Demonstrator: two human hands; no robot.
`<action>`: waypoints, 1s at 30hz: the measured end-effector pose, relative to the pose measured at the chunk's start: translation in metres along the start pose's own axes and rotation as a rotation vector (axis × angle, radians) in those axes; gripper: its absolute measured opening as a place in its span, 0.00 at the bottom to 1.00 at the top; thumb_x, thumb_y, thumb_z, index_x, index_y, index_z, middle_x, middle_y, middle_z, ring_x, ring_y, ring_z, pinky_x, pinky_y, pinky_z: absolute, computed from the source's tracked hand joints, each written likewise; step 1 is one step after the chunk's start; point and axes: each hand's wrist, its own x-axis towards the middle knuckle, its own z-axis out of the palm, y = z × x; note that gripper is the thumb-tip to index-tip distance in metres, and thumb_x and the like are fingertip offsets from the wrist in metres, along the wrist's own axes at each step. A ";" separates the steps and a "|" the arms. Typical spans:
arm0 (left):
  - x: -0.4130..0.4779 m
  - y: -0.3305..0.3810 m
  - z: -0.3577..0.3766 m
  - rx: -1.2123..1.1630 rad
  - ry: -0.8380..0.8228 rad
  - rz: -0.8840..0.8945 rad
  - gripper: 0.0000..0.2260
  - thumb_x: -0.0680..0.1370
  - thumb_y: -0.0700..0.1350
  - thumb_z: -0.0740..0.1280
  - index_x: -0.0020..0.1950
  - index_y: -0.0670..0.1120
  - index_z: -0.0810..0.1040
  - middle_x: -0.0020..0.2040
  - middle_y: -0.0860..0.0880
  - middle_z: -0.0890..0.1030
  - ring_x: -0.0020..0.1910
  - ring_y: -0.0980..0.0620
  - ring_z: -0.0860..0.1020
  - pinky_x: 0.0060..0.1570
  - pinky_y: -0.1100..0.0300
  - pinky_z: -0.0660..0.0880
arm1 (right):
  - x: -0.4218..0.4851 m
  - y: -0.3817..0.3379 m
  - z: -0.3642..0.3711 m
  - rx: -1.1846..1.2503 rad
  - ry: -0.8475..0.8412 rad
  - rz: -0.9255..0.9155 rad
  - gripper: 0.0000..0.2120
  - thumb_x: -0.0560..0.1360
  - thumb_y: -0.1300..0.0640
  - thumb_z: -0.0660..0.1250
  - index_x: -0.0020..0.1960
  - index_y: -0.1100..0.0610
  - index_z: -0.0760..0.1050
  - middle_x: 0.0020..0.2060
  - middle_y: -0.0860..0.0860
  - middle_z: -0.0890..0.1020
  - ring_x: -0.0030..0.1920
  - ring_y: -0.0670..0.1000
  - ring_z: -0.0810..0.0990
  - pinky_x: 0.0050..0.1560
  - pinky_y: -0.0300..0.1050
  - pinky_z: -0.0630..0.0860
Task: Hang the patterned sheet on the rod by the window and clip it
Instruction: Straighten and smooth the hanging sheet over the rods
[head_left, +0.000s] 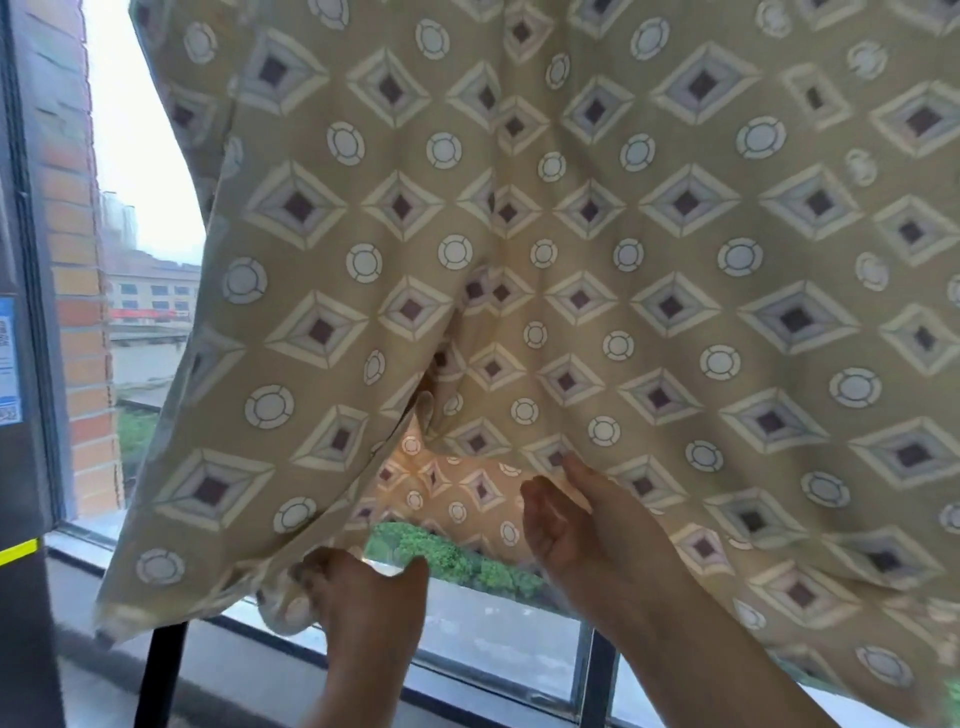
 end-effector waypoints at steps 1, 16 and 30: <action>-0.018 0.009 -0.001 -0.074 -0.161 0.102 0.46 0.66 0.52 0.79 0.77 0.41 0.59 0.76 0.44 0.62 0.74 0.45 0.62 0.72 0.50 0.61 | 0.004 -0.003 0.002 0.040 0.016 -0.009 0.06 0.76 0.61 0.69 0.52 0.62 0.76 0.50 0.61 0.76 0.39 0.56 0.78 0.32 0.43 0.81; -0.015 0.052 -0.057 -1.120 -0.425 -0.275 0.15 0.70 0.52 0.71 0.41 0.39 0.81 0.43 0.42 0.79 0.43 0.47 0.79 0.47 0.52 0.80 | 0.001 -0.001 -0.056 -0.208 0.183 -0.366 0.04 0.78 0.61 0.66 0.44 0.60 0.77 0.27 0.51 0.76 0.23 0.44 0.74 0.21 0.34 0.70; -0.007 -0.022 -0.023 -0.854 -0.083 -0.044 0.10 0.82 0.38 0.59 0.42 0.43 0.74 0.23 0.51 0.80 0.20 0.59 0.77 0.20 0.66 0.74 | 0.001 0.016 -0.113 -0.287 0.228 -0.358 0.04 0.79 0.62 0.64 0.48 0.62 0.77 0.23 0.51 0.77 0.20 0.44 0.71 0.20 0.32 0.68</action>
